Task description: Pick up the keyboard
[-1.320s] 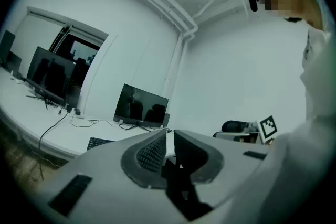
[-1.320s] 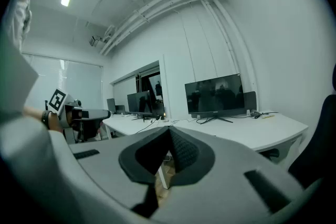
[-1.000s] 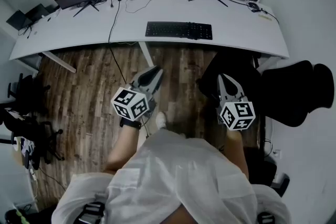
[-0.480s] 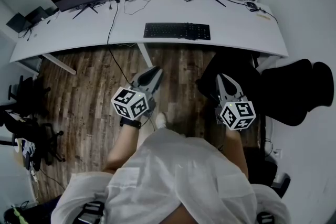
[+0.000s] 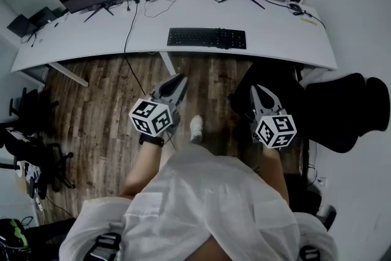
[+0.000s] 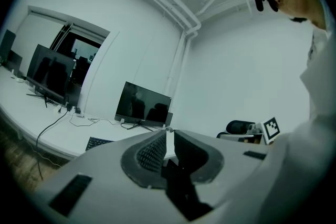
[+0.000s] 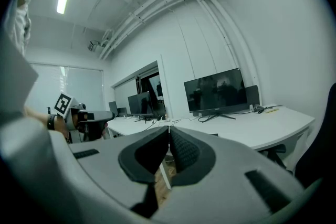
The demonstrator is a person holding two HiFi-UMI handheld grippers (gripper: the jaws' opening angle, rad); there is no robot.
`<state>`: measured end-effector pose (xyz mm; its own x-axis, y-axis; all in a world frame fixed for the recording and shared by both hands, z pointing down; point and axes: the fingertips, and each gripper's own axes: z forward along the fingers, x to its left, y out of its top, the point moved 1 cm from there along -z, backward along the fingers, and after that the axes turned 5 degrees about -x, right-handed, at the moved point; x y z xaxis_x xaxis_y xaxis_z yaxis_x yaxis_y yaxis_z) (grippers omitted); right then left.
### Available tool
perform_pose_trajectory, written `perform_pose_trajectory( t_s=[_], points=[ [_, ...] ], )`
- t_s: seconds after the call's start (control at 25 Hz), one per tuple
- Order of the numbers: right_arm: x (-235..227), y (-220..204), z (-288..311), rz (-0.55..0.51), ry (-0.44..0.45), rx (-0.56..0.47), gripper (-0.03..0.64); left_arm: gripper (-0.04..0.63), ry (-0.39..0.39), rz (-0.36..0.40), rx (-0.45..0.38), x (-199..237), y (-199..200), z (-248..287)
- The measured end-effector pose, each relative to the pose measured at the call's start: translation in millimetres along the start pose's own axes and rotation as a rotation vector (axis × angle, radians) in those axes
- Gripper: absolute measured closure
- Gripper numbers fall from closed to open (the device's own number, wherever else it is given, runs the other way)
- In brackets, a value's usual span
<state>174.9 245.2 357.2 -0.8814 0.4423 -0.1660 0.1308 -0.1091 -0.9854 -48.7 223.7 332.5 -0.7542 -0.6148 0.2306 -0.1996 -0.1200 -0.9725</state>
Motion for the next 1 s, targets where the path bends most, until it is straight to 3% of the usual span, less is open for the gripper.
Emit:
perform_pose_trajectory(
  t_s=[1.0],
  points=[
    [-59.8, -13.3, 156.8, 0.019, -0.039, 0.089, 0.611, 0.551, 0.007, -0.052, 0.052, 134.6, -2.5, 112.8]
  ],
)
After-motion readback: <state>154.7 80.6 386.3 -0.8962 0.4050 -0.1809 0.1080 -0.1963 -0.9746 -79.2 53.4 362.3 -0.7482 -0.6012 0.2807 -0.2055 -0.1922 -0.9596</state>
